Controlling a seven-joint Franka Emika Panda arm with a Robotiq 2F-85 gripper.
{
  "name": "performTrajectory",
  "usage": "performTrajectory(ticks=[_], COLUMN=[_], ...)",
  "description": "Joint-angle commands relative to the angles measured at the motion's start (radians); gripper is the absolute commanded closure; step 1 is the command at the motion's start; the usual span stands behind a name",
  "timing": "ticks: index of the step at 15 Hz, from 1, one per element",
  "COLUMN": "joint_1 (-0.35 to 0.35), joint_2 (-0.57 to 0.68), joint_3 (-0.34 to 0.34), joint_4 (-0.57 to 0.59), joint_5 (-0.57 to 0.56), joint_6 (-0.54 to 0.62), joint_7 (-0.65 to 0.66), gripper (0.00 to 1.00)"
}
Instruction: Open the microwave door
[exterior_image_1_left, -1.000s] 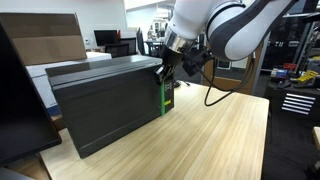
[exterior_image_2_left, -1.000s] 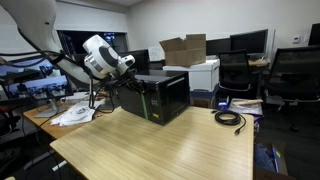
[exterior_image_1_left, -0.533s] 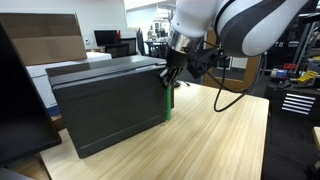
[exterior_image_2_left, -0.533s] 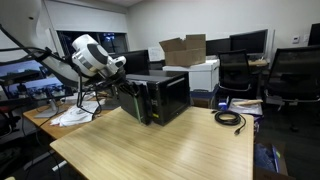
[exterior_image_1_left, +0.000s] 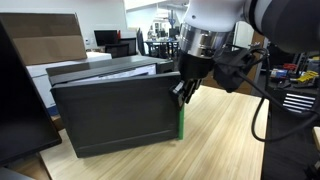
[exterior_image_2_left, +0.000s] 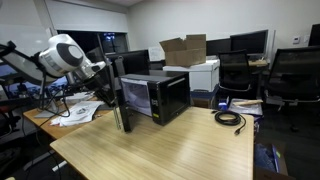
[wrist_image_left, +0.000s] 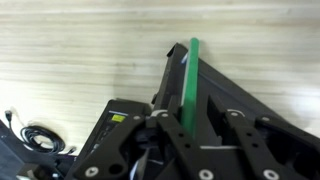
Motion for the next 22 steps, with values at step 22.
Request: performTrajectory(ticks=[22], joint_1=[-0.228], joint_2=[0.076], joint_3=[0.184], joint_4=[0.267], joint_5=[0.347], joint_6=[-0.235], joint_7=[-0.273], gripper=[0.31])
